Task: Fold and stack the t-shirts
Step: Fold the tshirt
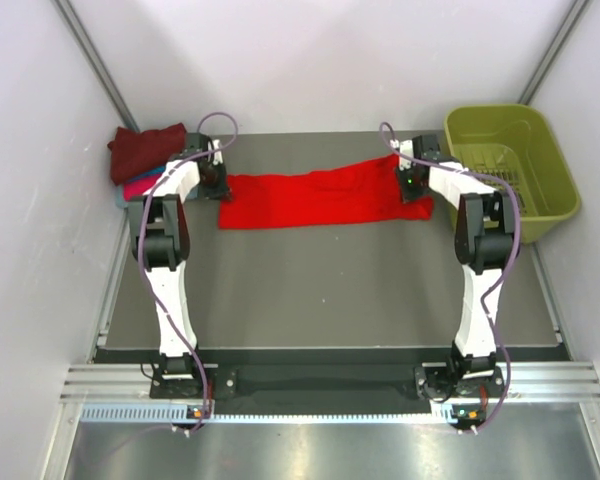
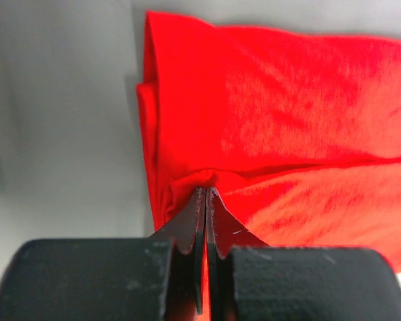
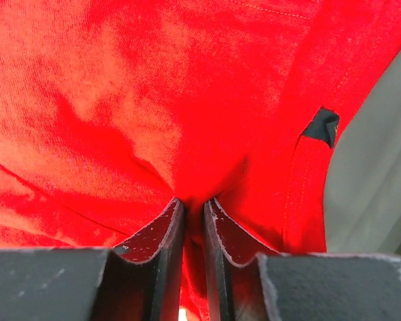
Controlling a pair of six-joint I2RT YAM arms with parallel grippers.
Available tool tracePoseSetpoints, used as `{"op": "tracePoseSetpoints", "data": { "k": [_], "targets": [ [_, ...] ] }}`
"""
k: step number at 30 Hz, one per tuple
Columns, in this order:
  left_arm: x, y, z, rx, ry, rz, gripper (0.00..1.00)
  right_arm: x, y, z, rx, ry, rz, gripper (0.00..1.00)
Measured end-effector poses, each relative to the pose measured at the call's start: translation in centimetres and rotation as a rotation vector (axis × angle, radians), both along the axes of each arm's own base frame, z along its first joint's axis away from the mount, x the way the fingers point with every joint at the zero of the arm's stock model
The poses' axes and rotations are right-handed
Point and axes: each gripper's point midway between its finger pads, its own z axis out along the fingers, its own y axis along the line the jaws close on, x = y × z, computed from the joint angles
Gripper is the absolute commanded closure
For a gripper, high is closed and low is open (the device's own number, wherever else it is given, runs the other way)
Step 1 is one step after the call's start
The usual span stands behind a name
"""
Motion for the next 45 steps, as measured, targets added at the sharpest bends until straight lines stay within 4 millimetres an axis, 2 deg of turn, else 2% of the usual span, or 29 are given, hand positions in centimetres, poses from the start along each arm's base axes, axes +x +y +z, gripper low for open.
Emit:
{"op": "tracePoseSetpoints", "data": {
  "k": [3,7,10,16,23,24,25,26,27,28,29,32,36,39,41,43,45],
  "targets": [
    [-1.2,-0.3,0.0,0.011,0.012,-0.015,1.0,0.5,0.1,0.0,0.003,0.002,-0.007,0.77],
    [-3.7,-0.5,-0.1,0.017,0.051,-0.022,1.0,1.7,0.2,0.2,0.005,-0.008,-0.014,0.77],
    [-5.3,-0.6,-0.1,0.018,0.081,-0.025,1.0,3.5,0.4,0.4,0.006,-0.027,-0.016,0.78],
    [-8.4,-0.9,-0.2,0.014,0.135,-0.031,1.0,8.5,1.0,0.8,0.022,-0.109,-0.02,0.78],
    [-12.8,-2.8,0.2,0.029,0.184,-0.079,1.0,10.9,1.6,0.9,0.042,-0.155,-0.033,0.78],
    [-13.4,-3.1,0.3,0.032,0.19,-0.085,1.0,11.1,1.6,1.0,0.044,-0.16,-0.036,0.73],
    [-13.9,-3.3,0.4,0.037,0.195,-0.091,0.88,11.2,1.8,0.9,0.046,-0.162,-0.037,0.65],
    [-14.3,-3.4,0.6,0.044,0.197,-0.096,0.77,11.4,1.8,0.9,0.046,-0.167,-0.04,0.46],
    [-14.6,-3.2,0.8,0.056,0.199,-0.093,0.7,11.7,1.8,1.1,0.047,-0.176,-0.048,0.41],
    [-14.6,-3.0,1.1,0.073,0.195,-0.083,0.63,11.9,1.7,1.1,0.043,-0.186,-0.051,0.37],
    [-14.5,-2.6,1.3,0.092,0.187,-0.075,0.61,12.0,1.6,1.2,0.037,-0.191,-0.053,0.32],
    [-13.3,-1.5,2.8,0.138,0.151,-0.044,0.58,12.2,1.5,1.4,0.029,-0.203,-0.063,0.26],
    [-9.2,-0.5,6.9,0.171,0.015,-0.015,0.58,11.6,1.3,2.5,0.029,-0.208,-0.078,0.22],
    [-6.2,-0.1,9.0,0.179,-0.071,-0.007,0.58,10.8,1.4,5.2,0.051,-0.229,-0.093,0.22],
    [-4.7,0.1,8.8,0.183,-0.086,-0.005,0.58,10.2,1.8,7.4,0.086,-0.246,-0.099,0.23],
    [-3.3,0.1,7.2,0.186,-0.072,-0.005,0.57,9.1,2.6,9.4,0.147,-0.251,-0.105,0.22],
    [-2.3,0.1,5.0,0.188,-0.041,-0.008,0.56,7.5,3.7,10.5,0.228,-0.227,-0.102,0.22]
  ]
}}
